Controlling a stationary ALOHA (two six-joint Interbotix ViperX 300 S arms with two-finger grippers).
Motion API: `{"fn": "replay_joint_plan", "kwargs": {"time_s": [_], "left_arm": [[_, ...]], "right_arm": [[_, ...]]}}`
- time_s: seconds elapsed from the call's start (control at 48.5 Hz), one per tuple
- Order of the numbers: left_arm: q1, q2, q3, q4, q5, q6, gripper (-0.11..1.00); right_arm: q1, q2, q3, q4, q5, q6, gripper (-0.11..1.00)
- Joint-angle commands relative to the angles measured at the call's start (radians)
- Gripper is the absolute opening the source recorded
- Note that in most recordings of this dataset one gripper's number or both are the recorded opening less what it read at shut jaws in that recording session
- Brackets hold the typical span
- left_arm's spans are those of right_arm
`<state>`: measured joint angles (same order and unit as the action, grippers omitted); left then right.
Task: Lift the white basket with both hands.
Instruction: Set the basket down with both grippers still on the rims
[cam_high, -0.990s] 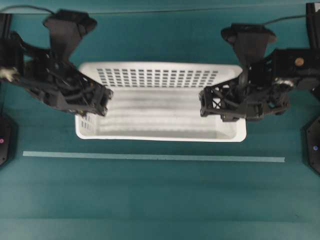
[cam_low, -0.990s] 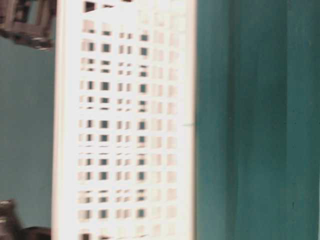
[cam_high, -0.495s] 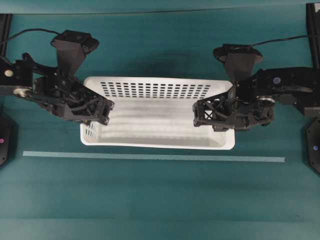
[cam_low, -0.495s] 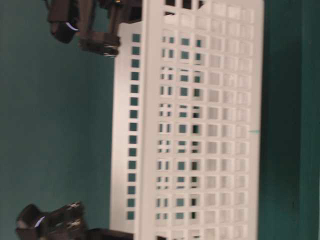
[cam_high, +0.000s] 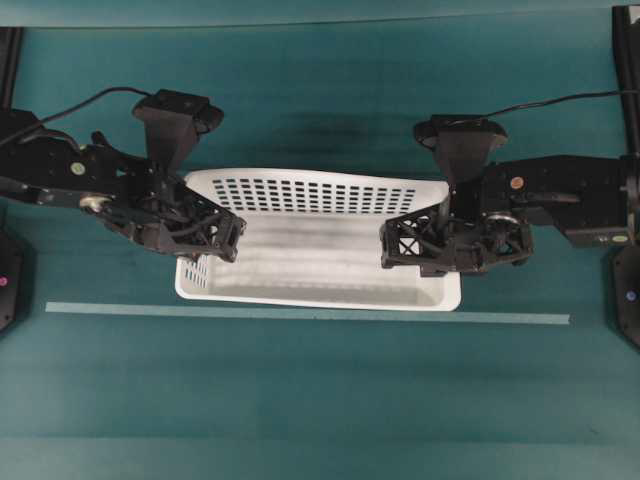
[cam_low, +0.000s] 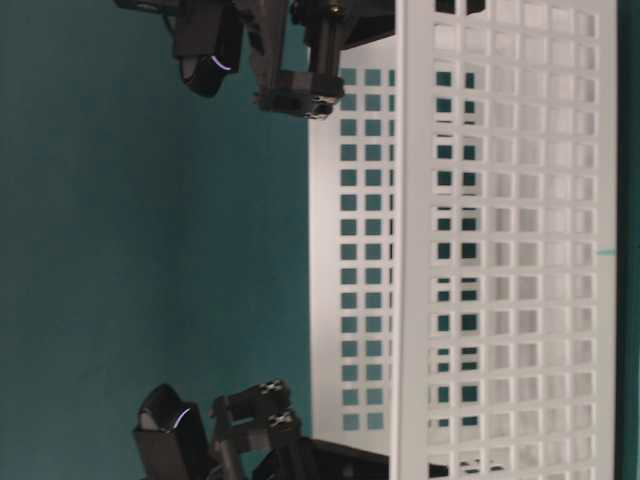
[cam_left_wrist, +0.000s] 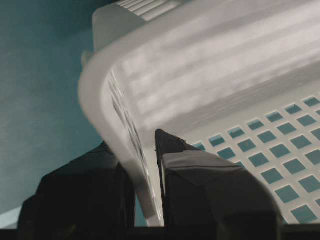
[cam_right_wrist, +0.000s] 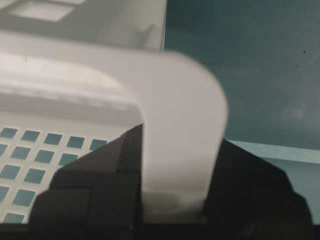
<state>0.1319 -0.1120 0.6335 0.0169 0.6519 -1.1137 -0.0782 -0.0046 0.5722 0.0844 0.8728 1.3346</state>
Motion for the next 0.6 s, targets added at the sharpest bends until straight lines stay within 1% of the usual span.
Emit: {"fn": "replay_joint_plan", "kwargs": {"time_s": [0.0, 0.124, 0.289, 0.578], "left_arm": [[-0.008, 0.015, -0.026, 0.009, -0.052, 0.008, 0.07], [-0.011, 0.018, -0.026, 0.009, -0.052, -0.002, 0.07], [-0.02, 0.02, -0.021, 0.011, -0.052, -0.044, 0.07], [-0.034, 0.029, -0.015, 0.009, -0.054, -0.049, 0.07]], "right_arm": [[0.057, 0.032, -0.005, 0.005, -0.029, -0.051, 0.18], [0.057, 0.029, 0.011, 0.005, -0.052, -0.051, 0.18], [0.055, 0.034, 0.015, 0.005, -0.089, -0.051, 0.18], [0.052, 0.037, 0.018, 0.017, -0.094, -0.051, 0.18]]}}
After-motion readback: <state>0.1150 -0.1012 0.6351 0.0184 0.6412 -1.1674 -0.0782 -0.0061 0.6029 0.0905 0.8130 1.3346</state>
